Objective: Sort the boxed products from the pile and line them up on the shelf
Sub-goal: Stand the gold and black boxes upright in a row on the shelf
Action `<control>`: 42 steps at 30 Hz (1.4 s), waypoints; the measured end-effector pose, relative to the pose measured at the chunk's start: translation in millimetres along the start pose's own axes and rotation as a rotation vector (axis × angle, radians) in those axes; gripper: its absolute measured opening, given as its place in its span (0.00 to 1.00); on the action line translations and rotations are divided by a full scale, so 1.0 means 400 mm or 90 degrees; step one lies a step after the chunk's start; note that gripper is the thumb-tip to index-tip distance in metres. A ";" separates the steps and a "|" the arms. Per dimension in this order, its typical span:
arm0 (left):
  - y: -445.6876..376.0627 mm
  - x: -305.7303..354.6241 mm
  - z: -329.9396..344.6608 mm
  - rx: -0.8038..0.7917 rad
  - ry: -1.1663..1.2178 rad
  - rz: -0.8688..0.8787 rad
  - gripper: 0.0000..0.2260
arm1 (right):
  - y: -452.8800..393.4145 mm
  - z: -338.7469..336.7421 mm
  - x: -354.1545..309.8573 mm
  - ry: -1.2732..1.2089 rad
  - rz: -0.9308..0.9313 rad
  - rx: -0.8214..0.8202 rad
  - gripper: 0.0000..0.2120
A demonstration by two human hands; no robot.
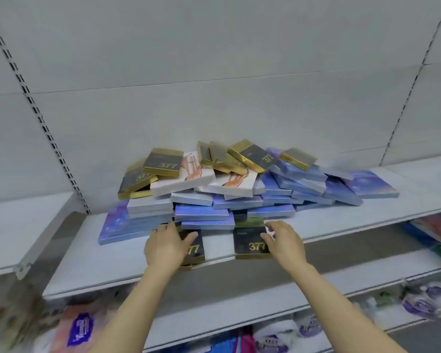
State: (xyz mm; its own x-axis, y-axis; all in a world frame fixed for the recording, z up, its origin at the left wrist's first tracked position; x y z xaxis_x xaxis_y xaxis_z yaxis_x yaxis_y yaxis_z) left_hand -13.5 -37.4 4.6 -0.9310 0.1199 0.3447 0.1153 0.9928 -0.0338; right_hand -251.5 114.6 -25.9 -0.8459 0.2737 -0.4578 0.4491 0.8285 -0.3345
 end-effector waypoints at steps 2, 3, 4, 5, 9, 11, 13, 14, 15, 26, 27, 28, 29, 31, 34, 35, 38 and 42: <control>-0.007 0.008 0.030 -0.053 -0.094 -0.095 0.45 | -0.008 0.014 0.004 0.061 0.058 -0.041 0.24; -0.006 0.012 0.045 -0.076 -0.126 -0.120 0.50 | -0.010 0.024 0.003 0.083 0.076 -0.064 0.28; -0.001 0.015 0.051 -0.084 -0.134 -0.136 0.52 | -0.010 0.030 -0.001 0.087 0.094 -0.088 0.31; 0.000 0.020 0.058 -0.084 -0.150 -0.138 0.53 | -0.012 0.039 -0.001 0.075 0.107 -0.097 0.32; -0.001 0.024 0.063 -0.085 -0.186 -0.146 0.49 | -0.022 0.057 0.008 -0.063 0.183 -0.095 0.32; 0.004 0.023 0.056 -0.099 -0.178 -0.158 0.48 | -0.023 0.060 0.013 -0.140 0.220 -0.094 0.32; 0.010 0.014 0.049 -0.112 -0.160 -0.175 0.47 | -0.021 0.058 0.019 -0.202 0.246 -0.085 0.34; 0.011 0.004 0.046 -0.120 -0.142 -0.190 0.48 | -0.017 0.057 0.022 -0.237 0.257 -0.075 0.35; 0.013 -0.007 0.043 -0.125 -0.116 -0.206 0.49 | -0.010 0.055 0.022 -0.274 0.266 -0.060 0.35; 0.059 -0.181 -0.008 -0.008 0.309 -0.149 0.34 | 0.129 0.069 -0.053 -0.596 0.313 0.143 0.20; 0.065 -0.194 -0.019 0.009 0.353 -0.132 0.27 | 0.144 0.067 -0.065 -0.581 0.306 0.161 0.20; 0.073 -0.208 -0.029 0.012 0.396 -0.125 0.24 | 0.158 0.064 -0.078 -0.568 0.299 0.178 0.21; 0.081 -0.221 -0.039 -0.002 0.450 -0.124 0.24 | 0.170 0.064 -0.087 -0.563 0.293 0.192 0.22; 0.090 -0.252 -0.055 -0.062 0.599 -0.121 0.24 | 0.189 0.060 -0.120 -0.577 0.269 0.217 0.23; 0.099 -0.308 -0.095 -0.082 0.757 -0.120 0.24 | 0.207 0.053 -0.201 -0.626 0.215 0.220 0.23; 0.104 -0.326 -0.112 -0.071 0.777 -0.107 0.23 | 0.211 0.054 -0.234 -0.648 0.193 0.214 0.23; 0.122 -0.370 -0.160 -0.046 0.815 -0.067 0.19 | 0.219 0.073 -0.341 -0.701 0.144 0.185 0.25; 0.130 -0.449 -0.196 -0.026 0.850 -0.086 0.20 | 0.228 0.112 -0.477 -0.731 0.094 0.153 0.26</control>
State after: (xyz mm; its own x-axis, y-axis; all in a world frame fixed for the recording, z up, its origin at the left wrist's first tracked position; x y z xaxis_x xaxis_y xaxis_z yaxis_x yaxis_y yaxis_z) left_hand 187.0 -8.0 14.5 0.1099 -0.1016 0.9887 0.0818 0.9923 0.0928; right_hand -36.4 116.1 -5.9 -0.0824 -0.3414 -0.9363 0.6673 0.6789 -0.3063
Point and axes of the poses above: each hand's wrist, its own y-axis away from the middle knuckle, its own z-axis out of the palm, x = y × z, the point moved 4 cm from there along -y, towards the middle knuckle, and after that the axes turned 14 degrees about -z, right-handed, at the moved point
